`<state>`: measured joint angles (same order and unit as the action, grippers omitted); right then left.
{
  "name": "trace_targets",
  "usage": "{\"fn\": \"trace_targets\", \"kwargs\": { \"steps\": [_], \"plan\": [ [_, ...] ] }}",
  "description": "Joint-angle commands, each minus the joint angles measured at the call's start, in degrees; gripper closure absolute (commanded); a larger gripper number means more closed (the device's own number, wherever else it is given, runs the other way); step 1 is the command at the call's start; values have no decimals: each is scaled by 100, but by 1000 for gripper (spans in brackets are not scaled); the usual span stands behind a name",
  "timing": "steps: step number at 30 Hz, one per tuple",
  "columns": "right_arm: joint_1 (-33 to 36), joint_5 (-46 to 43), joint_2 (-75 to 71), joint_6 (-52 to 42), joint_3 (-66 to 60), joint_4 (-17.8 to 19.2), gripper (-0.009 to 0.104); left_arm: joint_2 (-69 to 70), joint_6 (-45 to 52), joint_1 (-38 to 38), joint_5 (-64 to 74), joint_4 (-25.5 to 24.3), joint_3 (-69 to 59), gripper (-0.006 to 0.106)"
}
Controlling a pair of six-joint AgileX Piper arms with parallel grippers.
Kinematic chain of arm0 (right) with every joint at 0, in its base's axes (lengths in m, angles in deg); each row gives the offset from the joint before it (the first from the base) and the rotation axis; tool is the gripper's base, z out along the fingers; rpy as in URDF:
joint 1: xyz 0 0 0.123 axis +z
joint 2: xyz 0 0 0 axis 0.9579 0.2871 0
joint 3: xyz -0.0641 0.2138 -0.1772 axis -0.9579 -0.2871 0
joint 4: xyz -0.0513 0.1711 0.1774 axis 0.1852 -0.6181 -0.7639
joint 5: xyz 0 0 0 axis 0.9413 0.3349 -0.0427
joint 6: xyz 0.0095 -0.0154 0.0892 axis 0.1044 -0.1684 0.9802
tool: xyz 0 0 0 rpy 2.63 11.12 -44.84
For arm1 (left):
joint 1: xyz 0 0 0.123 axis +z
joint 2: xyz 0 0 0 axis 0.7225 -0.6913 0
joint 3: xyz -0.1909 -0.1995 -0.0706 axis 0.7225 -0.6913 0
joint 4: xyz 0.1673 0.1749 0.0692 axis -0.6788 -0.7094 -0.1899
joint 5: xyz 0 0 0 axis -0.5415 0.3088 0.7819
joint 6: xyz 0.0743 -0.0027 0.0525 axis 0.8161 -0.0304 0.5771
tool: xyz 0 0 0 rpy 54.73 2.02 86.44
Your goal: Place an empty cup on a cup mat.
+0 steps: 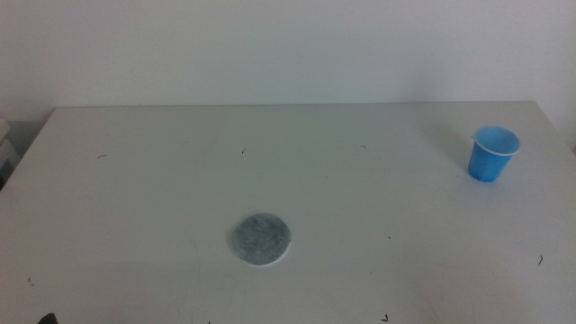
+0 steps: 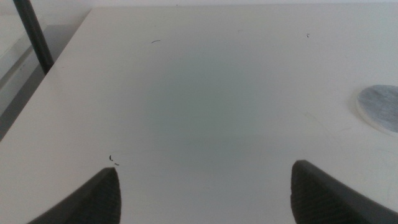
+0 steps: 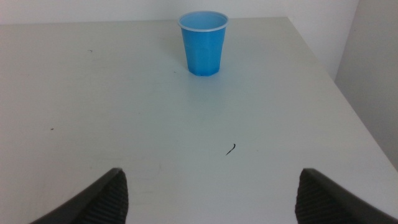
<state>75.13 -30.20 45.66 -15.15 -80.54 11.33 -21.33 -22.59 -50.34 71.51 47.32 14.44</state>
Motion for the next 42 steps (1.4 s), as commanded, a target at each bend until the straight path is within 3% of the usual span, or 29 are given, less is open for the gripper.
{"fn": "trace_targets", "kwargs": {
  "steps": [1,10,23,32,42],
  "plan": [
    [-31,-403,-155,-39,46,46,23,33,-21,6,-383,-6,34,-5],
    [-31,248,430,-33,1134,27,23,33,-21,6,-383,-6,34,-5],
    [-31,1539,2471,-37,3170,45,23,33,-21,6,-383,-6,34,-5],
    [-31,2787,3697,-36,4591,-244,23,33,-21,6,-383,-6,34,-5],
    [-31,3119,4963,59,6173,-417,23,33,-21,6,-383,-6,34,-5]
  ]
}}
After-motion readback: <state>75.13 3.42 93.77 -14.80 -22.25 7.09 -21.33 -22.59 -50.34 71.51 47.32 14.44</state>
